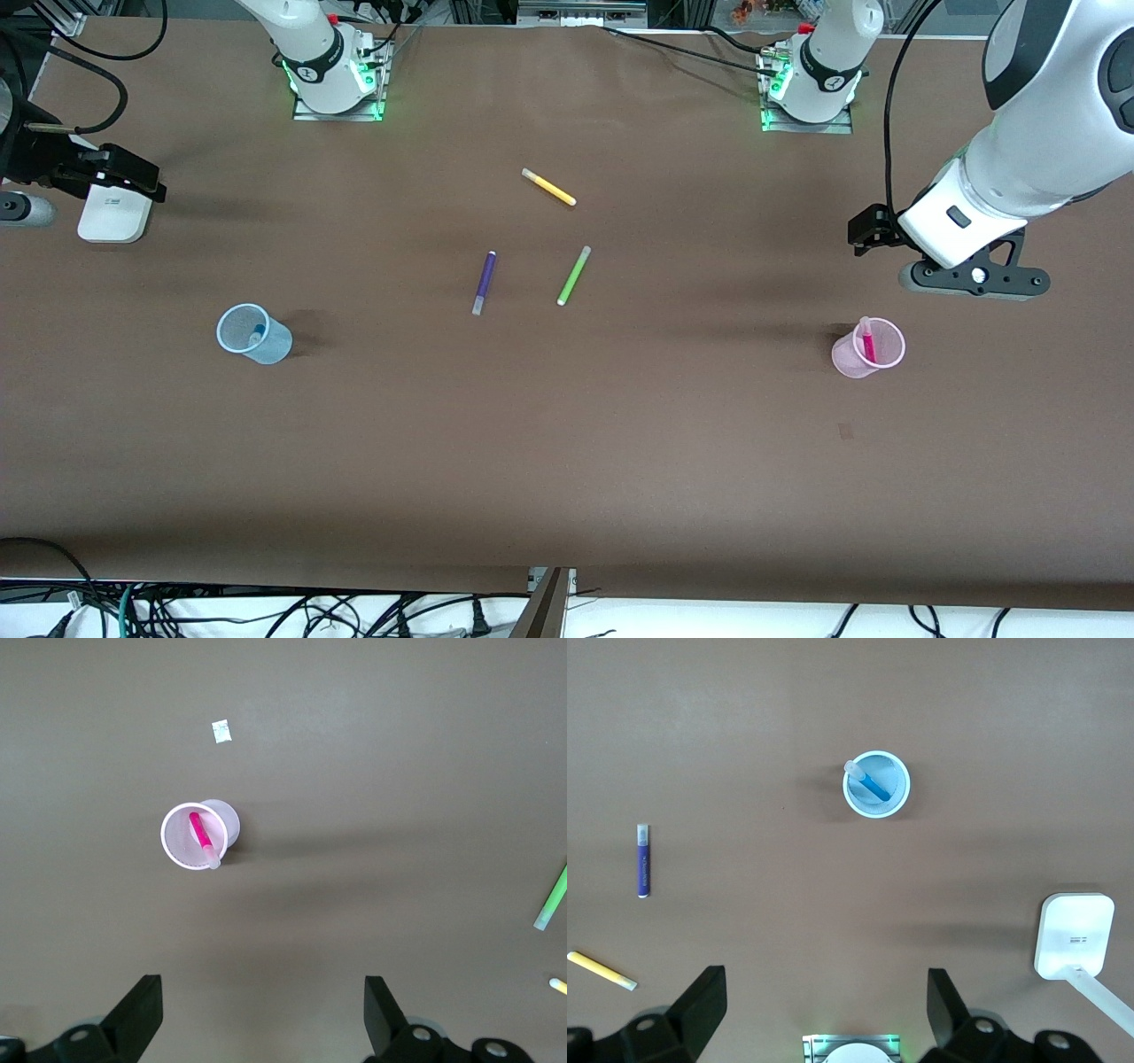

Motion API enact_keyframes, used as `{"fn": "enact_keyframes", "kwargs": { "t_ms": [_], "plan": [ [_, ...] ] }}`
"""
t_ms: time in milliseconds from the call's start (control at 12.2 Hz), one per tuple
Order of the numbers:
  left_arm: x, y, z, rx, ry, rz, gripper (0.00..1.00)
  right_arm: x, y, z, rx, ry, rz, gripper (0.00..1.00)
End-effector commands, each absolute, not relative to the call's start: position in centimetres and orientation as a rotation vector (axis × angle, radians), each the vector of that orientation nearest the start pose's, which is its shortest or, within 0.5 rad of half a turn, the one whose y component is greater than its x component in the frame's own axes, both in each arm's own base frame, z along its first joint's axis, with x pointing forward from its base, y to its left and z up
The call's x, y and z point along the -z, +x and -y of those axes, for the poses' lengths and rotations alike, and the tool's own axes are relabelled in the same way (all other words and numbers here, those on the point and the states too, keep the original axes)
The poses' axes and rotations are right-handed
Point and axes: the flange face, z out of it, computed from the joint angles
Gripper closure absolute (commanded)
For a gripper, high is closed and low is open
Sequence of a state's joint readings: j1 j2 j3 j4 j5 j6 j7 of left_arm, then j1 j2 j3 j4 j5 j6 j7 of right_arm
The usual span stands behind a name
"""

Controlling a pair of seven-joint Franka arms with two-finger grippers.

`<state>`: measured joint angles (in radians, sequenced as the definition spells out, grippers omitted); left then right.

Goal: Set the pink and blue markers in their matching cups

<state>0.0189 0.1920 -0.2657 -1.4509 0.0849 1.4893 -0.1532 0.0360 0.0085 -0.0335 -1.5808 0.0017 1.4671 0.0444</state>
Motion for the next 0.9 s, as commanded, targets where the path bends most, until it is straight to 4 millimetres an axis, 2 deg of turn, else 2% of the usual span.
{"fn": "enact_keyframes", "kwargs": {
  "t_ms": [0, 490, 653, 816],
  "plan": [
    [-57.3, 58.2, 12.5, -0.200, -3.037, -0.180, 0.00, -61.2, 54.7, 0.0, -0.186, -3.153, -0.076, 0.00],
    [-57.5, 58.1, 12.6, -0.193, -3.037, -0.194, 0.00, -61.2, 54.7, 0.1, -0.186, -3.152, -0.079, 0.00],
    [-58.5, 56.6, 12.8, -0.133, -3.036, -0.201, 0.00, -61.1, 54.7, 0.1, -0.188, -3.152, -0.079, 0.00],
    [-57.7, 54.8, 12.9, -0.062, -3.029, -0.207, 0.00, -61.1, 54.7, 0.1, -0.188, -3.152, -0.079, 0.00]
  ]
}}
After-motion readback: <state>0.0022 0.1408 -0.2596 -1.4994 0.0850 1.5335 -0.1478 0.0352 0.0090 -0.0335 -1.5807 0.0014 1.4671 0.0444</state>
